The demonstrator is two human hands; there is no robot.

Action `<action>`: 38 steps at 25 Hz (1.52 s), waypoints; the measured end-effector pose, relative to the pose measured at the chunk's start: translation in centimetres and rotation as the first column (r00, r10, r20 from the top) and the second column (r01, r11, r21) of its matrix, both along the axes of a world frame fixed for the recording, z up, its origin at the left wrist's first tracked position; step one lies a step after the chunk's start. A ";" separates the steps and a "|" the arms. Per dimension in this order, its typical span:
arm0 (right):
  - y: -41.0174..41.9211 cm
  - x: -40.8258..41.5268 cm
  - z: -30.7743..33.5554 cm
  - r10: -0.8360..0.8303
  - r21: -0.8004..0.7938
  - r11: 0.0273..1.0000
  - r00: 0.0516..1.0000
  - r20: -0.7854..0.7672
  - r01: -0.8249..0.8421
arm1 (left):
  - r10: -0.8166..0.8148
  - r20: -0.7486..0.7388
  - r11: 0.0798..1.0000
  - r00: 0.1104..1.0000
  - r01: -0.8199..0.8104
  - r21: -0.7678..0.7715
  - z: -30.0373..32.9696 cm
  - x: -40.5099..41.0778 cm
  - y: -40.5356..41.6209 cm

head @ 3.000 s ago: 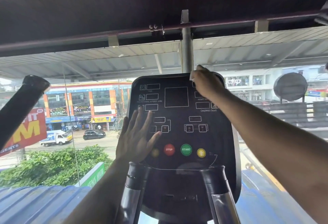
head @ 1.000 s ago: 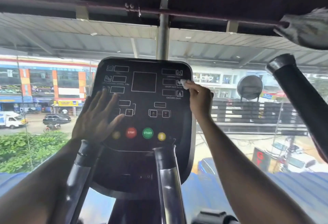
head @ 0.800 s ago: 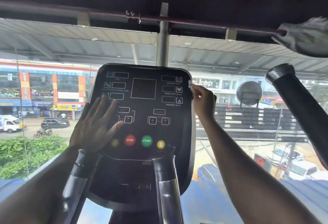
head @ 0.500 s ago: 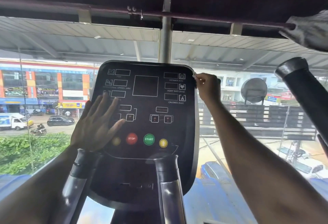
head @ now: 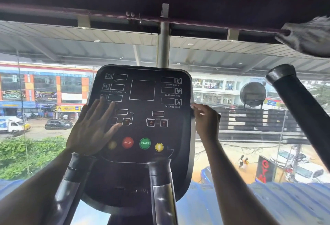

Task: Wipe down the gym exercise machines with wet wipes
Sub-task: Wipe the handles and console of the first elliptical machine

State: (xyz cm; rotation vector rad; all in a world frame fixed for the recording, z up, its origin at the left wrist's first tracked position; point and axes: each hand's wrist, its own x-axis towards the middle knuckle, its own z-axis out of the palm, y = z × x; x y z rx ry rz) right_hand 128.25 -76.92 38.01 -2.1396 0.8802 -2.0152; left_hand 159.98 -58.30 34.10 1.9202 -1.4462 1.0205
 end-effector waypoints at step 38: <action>1.9 3.2 12.5 -0.061 0.014 0.995 0.686 -0.725 0.104 | -0.073 0.043 0.996 0.996 0.075 -0.042 -0.5 1.0 -0.4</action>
